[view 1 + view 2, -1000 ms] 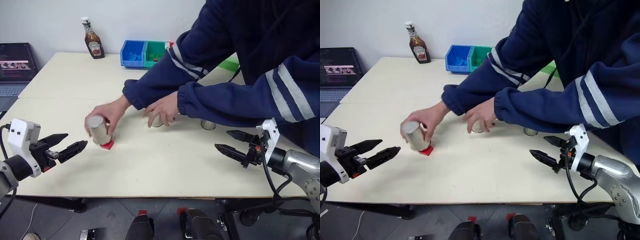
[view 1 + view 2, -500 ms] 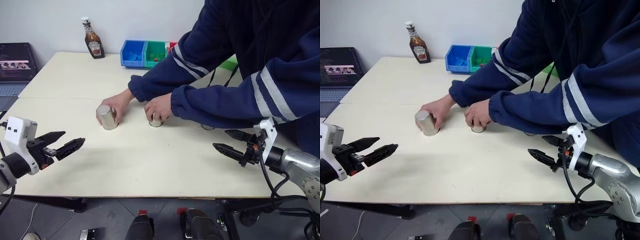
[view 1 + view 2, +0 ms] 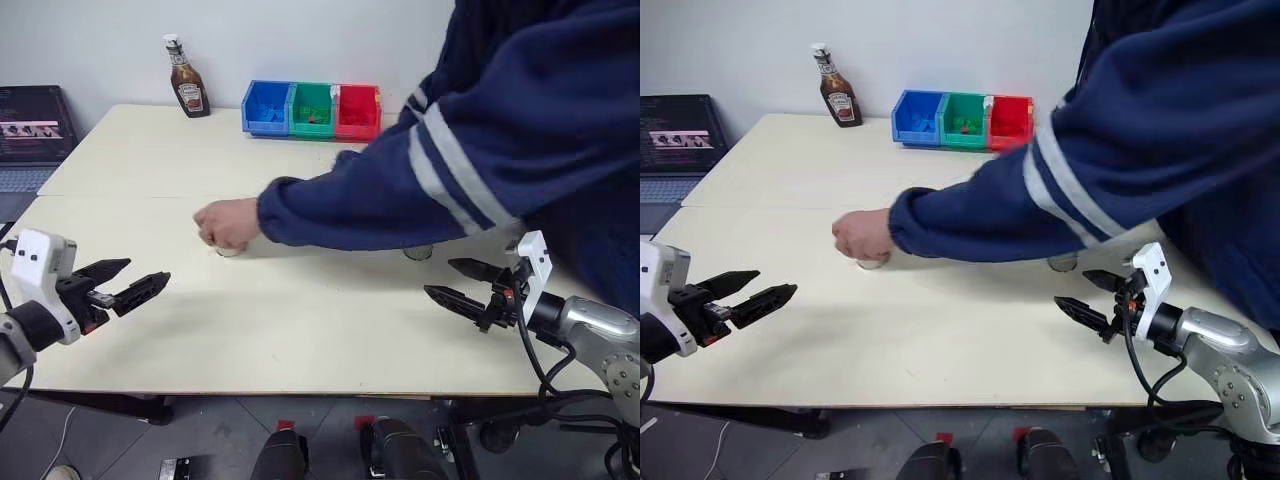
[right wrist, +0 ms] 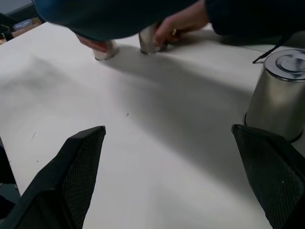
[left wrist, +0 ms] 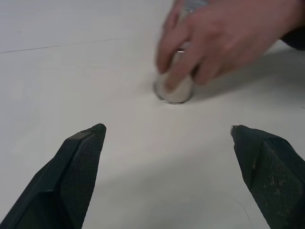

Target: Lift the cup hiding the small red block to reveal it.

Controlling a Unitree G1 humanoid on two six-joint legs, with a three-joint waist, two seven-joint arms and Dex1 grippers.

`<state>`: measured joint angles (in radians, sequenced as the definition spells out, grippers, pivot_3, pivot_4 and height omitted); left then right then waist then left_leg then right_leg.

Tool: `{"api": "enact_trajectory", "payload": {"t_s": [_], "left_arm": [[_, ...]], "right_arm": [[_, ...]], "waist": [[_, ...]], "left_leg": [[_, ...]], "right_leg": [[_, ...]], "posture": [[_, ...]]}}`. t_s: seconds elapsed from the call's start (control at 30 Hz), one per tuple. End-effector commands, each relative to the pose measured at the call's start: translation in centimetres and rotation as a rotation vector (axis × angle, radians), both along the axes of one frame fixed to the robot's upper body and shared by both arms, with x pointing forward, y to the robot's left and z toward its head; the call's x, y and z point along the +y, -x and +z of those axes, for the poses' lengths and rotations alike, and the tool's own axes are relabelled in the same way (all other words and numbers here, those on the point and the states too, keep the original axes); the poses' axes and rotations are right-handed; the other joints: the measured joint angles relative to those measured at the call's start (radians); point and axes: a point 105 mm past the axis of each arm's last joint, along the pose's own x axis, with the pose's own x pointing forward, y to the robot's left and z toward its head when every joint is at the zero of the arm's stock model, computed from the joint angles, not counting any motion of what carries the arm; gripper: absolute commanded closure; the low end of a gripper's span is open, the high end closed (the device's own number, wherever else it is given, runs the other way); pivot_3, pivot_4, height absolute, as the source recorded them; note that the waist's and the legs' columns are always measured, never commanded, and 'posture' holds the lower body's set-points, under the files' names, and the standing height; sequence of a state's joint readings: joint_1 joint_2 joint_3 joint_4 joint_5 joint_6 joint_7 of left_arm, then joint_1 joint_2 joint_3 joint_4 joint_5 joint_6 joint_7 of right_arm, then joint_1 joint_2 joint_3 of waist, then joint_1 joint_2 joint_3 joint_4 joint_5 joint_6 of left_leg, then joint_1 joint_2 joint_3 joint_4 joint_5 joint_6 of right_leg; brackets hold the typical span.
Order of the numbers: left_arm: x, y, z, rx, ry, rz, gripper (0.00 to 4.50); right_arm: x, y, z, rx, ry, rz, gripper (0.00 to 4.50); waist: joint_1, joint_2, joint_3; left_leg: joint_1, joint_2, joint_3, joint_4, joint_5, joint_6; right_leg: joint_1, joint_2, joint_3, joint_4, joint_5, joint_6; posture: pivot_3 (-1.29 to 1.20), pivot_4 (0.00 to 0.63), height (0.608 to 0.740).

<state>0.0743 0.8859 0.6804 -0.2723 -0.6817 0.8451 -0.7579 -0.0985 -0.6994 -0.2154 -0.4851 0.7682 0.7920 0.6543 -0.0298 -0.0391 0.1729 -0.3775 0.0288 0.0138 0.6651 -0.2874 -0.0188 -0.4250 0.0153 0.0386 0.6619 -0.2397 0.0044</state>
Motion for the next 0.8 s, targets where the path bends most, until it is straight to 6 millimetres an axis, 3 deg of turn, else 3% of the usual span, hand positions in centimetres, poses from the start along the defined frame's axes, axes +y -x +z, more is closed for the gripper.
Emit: {"api": "enact_trajectory", "payload": {"t_s": [0.03, 0.43, 0.57, 0.7, 0.8], "left_arm": [[-0.1, -0.2, 1.2, -0.036, -0.041, -0.022, 0.03], [-0.2, 0.0, 1.2, -0.024, -0.051, -0.042, 0.03], [-0.2, -0.1, 1.3, -0.023, -0.061, -0.052, 0.03], [-1.5, -0.4, 1.0, -0.038, -0.069, -0.101, 0.03], [-4.0, -1.6, 1.3, -0.099, -0.067, -0.183, 0.03]], "right_arm": [[0.3, 0.3, 1.0, -0.045, -0.008, 0.014, 0.0], [-0.1, 0.3, 1.1, -0.048, 0.003, 0.019, 0.0], [0.7, 0.2, 1.5, -0.06, -0.002, 0.049, 0.0], [1.3, 0.2, 1.7, -0.07, -0.018, 0.059, 0.0], [2.1, 0.6, 3.0, -0.092, -0.053, 0.097, 0.0]], "waist": [[0.0, 0.0, 0.0], [0.0, 0.0, 0.0], [0.0, 0.0, 0.0], [0.0, 0.0, 0.0], [0.002, 0.0, 0.0]], "left_leg": [[0.0, 0.0, 0.0, 0.0, 0.0, 0.0], [0.0, 0.0, 0.0, 0.0, 0.0, 0.0], [0.0, 0.0, 0.0, 0.0, 0.0, 0.0], [0.001, 0.0, 0.0, 0.0, 0.0, 0.0], [0.0, 0.0, 0.0, 0.0, 0.0, 0.0]], "right_leg": [[0.0, 0.0, 0.0, 0.0, 0.0, 0.0], [0.0, 0.0, 0.0, 0.0, 0.0, 0.0], [0.0, 0.0, 0.0, 0.0, 0.0, 0.0], [0.0, 0.0, 0.0, 0.0, 0.0, 0.0], [0.0, 0.0, 0.0, 0.0, 0.0, 0.0]], "posture": [[0.0, 0.15, 0.74], [0.0, 0.15, 0.74], [0.0, 0.15, 0.74], [0.0, 0.15, 0.74], [0.0, 0.15, 0.74]]}}
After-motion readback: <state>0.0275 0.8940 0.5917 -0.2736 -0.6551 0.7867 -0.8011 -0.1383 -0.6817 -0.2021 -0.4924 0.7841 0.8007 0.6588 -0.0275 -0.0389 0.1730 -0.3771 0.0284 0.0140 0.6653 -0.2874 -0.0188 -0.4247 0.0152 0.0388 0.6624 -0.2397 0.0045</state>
